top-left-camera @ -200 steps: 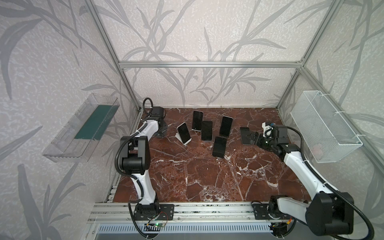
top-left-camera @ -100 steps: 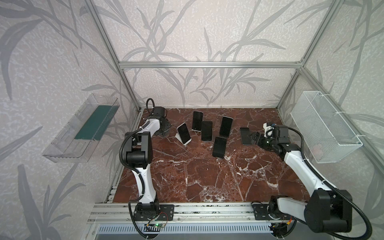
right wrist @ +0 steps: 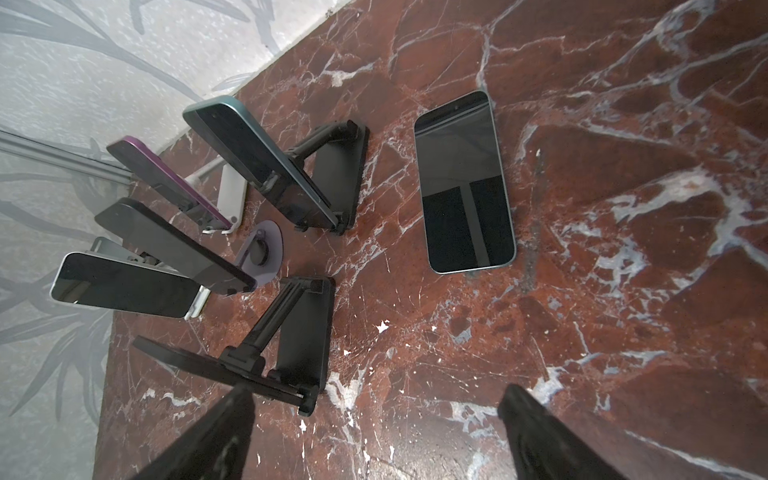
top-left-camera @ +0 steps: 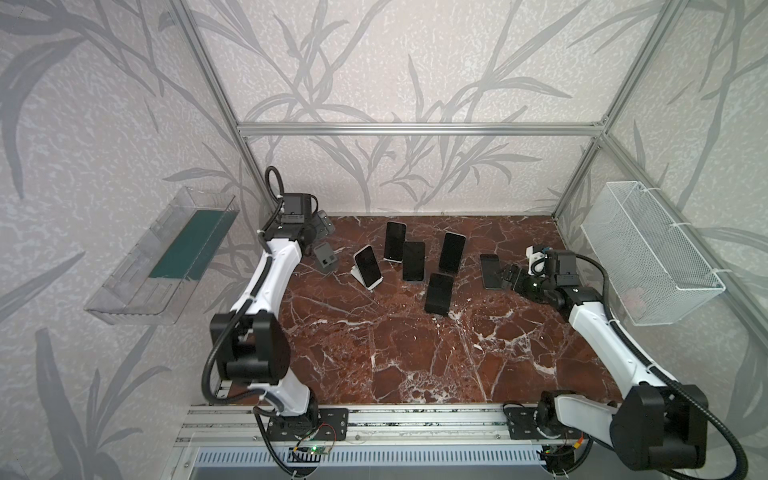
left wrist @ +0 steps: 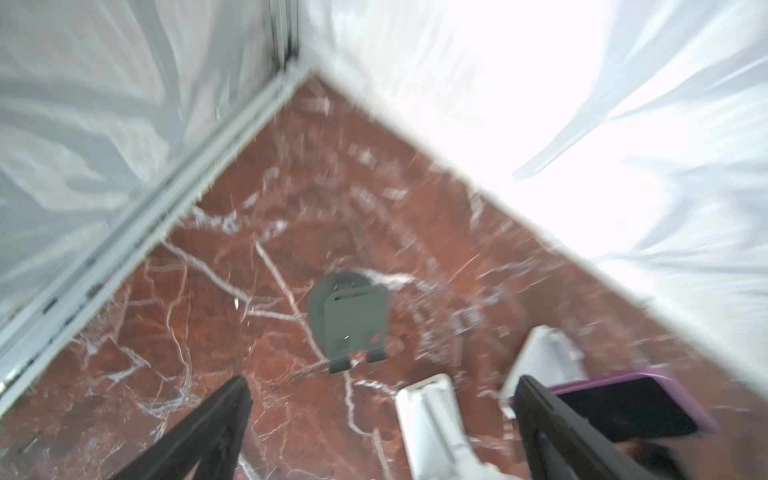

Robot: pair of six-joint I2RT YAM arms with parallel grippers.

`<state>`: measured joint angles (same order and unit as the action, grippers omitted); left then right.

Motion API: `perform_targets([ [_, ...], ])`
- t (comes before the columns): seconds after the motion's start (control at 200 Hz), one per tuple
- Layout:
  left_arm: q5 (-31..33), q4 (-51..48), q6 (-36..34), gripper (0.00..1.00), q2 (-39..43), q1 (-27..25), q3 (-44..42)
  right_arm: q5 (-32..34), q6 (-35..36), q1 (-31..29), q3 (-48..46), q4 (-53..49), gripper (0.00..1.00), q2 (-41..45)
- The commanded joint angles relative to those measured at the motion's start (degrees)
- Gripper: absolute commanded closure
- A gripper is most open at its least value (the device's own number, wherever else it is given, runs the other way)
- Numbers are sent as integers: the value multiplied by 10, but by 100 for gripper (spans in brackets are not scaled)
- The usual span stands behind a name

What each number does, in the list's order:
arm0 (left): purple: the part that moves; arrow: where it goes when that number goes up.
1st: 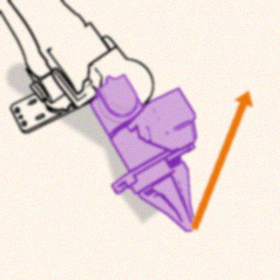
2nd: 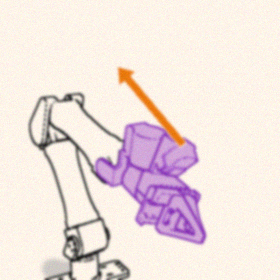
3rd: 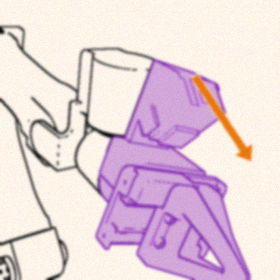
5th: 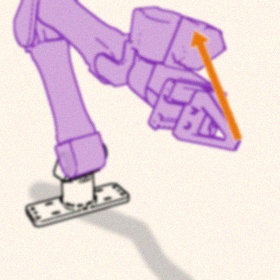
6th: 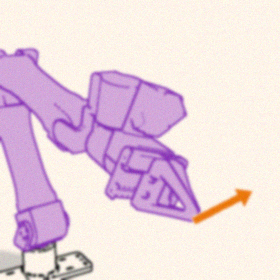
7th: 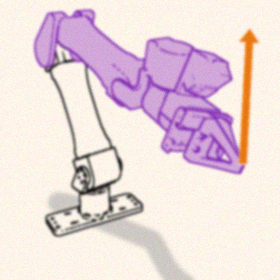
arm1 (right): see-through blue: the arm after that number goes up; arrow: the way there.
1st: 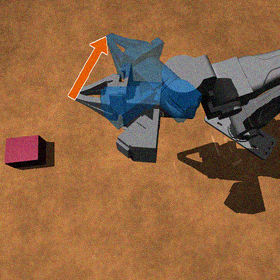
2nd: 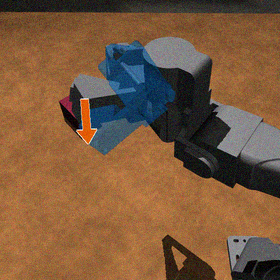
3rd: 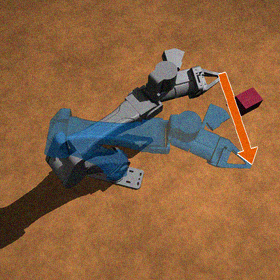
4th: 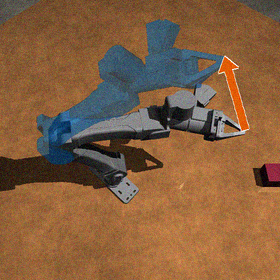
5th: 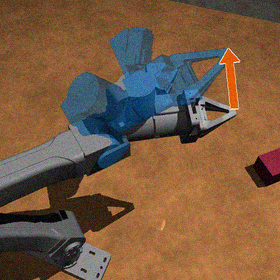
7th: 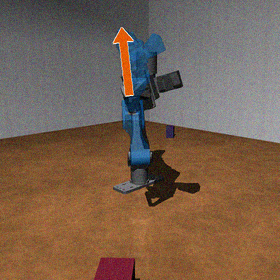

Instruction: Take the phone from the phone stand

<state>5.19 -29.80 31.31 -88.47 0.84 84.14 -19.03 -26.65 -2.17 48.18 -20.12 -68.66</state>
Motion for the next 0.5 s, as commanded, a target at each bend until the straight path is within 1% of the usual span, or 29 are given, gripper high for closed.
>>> perform_targets([
  [0.0, 22, 36, 15, 1, 85, -10, -60, 45, -16, -27, 7, -33, 9, 1],
  [0.07, 13, 71, 19, 1, 123, -11, -103, 72, -20, -47, 2, -39, 8, 14],
  [0.13, 0, 108, 28, 3, 150, -11, -144, 81, -15, -65, 5, -50, 8, 21],
  [0.25, -38, 165, 67, 4, 173, -11, -202, 110, 0, -101, 22, -90, 9, 15],
  [0.295, -56, 183, 83, 5, 174, -12, -210, 113, 3, -111, 24, -99, 9, 14],
  [0.375, -85, 207, 107, 5, 173, -19, -212, 94, 14, -125, 17, -90, 9, 19],
  [0.405, -110, 221, 121, 6, 173, -20, -212, 93, 20, -132, 16, -90, 9, 22],
  [0.435, -136, 242, 136, 6, 171, -22, -210, 103, 25, -136, 18, -94, 9, 22],
  [0.46, -154, 261, 144, 6, 171, -27, -207, 124, 28, -140, 22, -103, 8, 22],
  [0.495, -161, 271, 146, 7, 170, -36, -196, 152, 25, -142, 28, -114, 6, 21],
])
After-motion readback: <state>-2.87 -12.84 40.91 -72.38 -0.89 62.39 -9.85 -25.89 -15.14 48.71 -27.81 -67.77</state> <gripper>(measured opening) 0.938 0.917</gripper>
